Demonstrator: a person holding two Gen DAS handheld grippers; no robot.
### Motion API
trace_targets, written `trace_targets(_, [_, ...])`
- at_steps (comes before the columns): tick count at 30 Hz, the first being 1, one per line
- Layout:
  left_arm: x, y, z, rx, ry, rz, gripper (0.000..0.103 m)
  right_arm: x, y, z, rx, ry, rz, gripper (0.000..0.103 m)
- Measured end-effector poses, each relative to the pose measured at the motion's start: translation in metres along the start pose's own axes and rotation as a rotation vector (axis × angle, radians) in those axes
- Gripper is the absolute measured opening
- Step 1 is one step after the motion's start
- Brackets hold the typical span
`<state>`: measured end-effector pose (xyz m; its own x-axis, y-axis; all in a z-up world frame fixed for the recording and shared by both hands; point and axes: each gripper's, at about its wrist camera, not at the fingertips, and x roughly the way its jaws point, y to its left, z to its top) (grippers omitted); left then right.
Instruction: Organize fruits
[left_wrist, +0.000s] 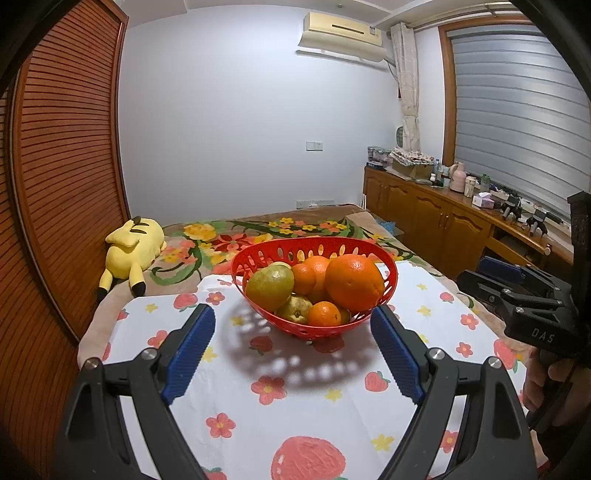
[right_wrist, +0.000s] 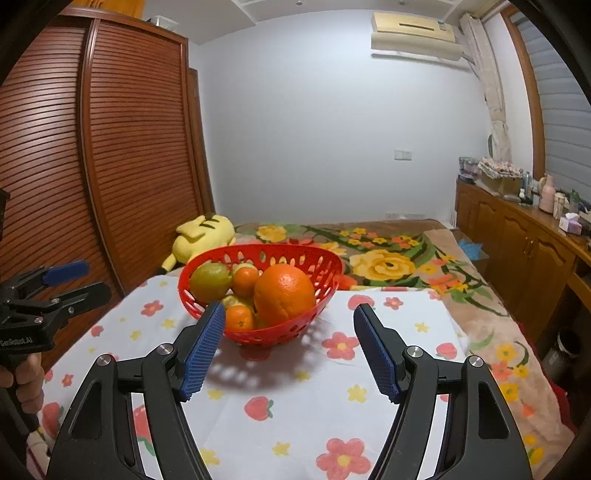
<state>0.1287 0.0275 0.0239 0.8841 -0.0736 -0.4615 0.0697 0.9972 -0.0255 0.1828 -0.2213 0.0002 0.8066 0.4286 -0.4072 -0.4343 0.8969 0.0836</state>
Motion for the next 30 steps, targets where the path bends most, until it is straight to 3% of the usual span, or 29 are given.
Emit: trace_targets(30, [-0.0071,0.0016,0.0015,-0.010,-0.015,0.008,0.087,-0.0022,0.0000,-0.0010,-0.002,-0.010,-0.006,0.074])
